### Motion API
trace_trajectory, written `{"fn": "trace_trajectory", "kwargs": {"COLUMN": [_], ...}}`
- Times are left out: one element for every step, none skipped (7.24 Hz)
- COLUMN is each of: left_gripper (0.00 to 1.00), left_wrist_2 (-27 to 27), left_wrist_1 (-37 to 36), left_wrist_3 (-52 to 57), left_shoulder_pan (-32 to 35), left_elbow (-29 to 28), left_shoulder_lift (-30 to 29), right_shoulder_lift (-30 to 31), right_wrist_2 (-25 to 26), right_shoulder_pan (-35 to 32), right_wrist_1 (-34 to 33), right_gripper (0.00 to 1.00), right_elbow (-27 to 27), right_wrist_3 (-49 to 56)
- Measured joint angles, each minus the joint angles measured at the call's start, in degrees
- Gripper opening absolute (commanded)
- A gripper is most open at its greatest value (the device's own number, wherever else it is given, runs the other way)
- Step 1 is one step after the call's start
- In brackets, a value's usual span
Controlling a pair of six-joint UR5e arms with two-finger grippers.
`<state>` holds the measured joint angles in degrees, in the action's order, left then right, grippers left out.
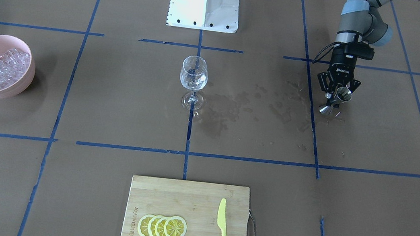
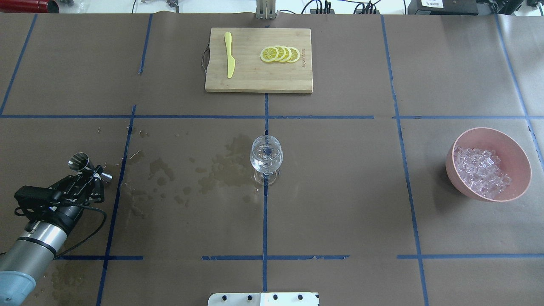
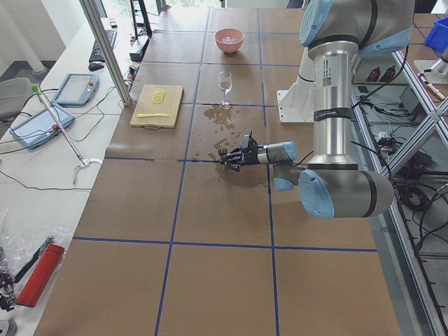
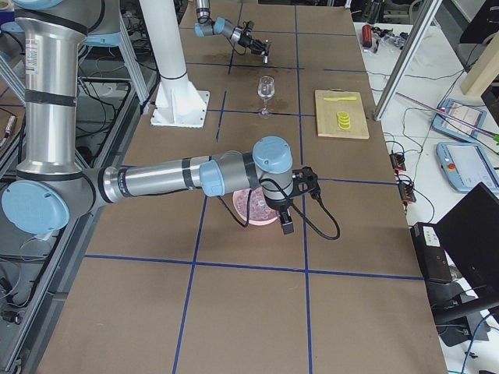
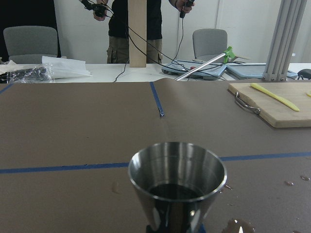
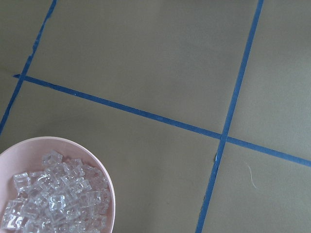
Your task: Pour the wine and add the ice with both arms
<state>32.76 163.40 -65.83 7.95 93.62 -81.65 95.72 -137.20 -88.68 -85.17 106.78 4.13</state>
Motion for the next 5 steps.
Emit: {"fn": "trace_trajectory", "kwargs": {"left_gripper": [0.06,0.10,0.17,0.29,0.44], "left_wrist_2": [-0.15,-0.21,-0.23,-0.23,-0.24], "left_wrist_1": [0.01,0.05,0.07,0.07,0.08], "left_wrist_3": [0.00,0.00,0.00,0.00,0.00], "left_shoulder_pan": [-0.30,-0.53,-0.75,-0.95,-1.14], "left_elbow": [-0.48,-0.79,-0.92,-0.95,-0.97], "left_shoulder_lift": [-0.43,-0.62,-0.67,-0.69,-0.70], "right_shoulder_lift": [0.01,0.02,0.01,0.00,-0.01], "right_wrist_2": [0.00,0.00,0.00,0.00,0.00], "right_shoulder_pan": [0.00,0.00,0.00,0.00,0.00], "right_wrist_1": [0.00,0.00,0.00,0.00,0.00], "right_gripper": [1.00,1.00,1.00,1.00,1.00], "right_elbow": [0.08,0.13,0.16,0.17,0.17], "right_wrist_3": [0.00,0.00,0.00,-0.02,-0.04]}}
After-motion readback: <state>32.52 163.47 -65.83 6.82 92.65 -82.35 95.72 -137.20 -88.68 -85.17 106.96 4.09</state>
